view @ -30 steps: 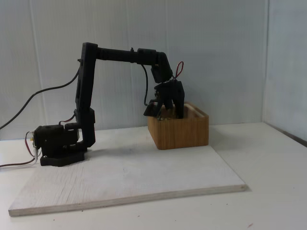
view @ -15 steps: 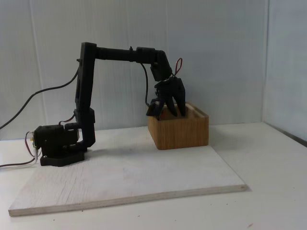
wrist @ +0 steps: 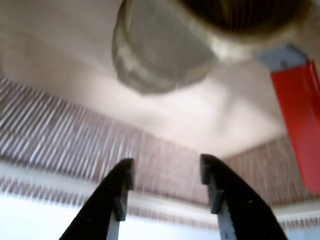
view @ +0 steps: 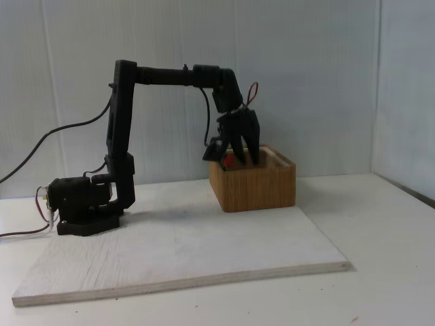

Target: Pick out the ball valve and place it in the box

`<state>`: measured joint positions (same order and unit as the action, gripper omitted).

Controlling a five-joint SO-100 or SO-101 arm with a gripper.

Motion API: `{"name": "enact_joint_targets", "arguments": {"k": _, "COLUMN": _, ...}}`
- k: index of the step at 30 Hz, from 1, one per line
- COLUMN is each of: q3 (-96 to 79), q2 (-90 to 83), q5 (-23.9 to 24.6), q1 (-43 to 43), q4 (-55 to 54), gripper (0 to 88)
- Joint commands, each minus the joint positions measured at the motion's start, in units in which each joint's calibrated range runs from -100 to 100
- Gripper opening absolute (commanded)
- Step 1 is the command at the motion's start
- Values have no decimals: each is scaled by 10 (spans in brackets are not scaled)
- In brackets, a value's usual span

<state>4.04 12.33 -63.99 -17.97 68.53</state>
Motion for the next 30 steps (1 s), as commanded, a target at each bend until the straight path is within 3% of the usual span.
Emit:
{"name": "enact_joint_targets", "arguments": {"k": 1, "q3": 64, "q2": -18, "q5": 2, "q1": -1, "q4": 50, "gripper": 190}}
{"name": "enact_joint_targets", "arguments": {"k": 12, "q3": 198, "q2": -18, "q5": 5, "q1": 0, "q4": 174, "gripper": 354}}
{"name": "enact_joint_targets", "arguments": {"k": 22, "q3": 311, "q2": -41, "q5": 9, "q1": 2, "q4": 243, "gripper": 362}}
{"name": "enact_joint_targets", "arguments": {"k": 26, "q3": 329, "q2": -84, "q5": 76, "q1": 2, "q4": 222, "gripper": 362}}
{"name": "enact_joint_targets", "arguments": {"k": 30, "q3": 331, "q2": -114, "q5": 200, "q1": 3, "q4": 164, "gripper": 362}}
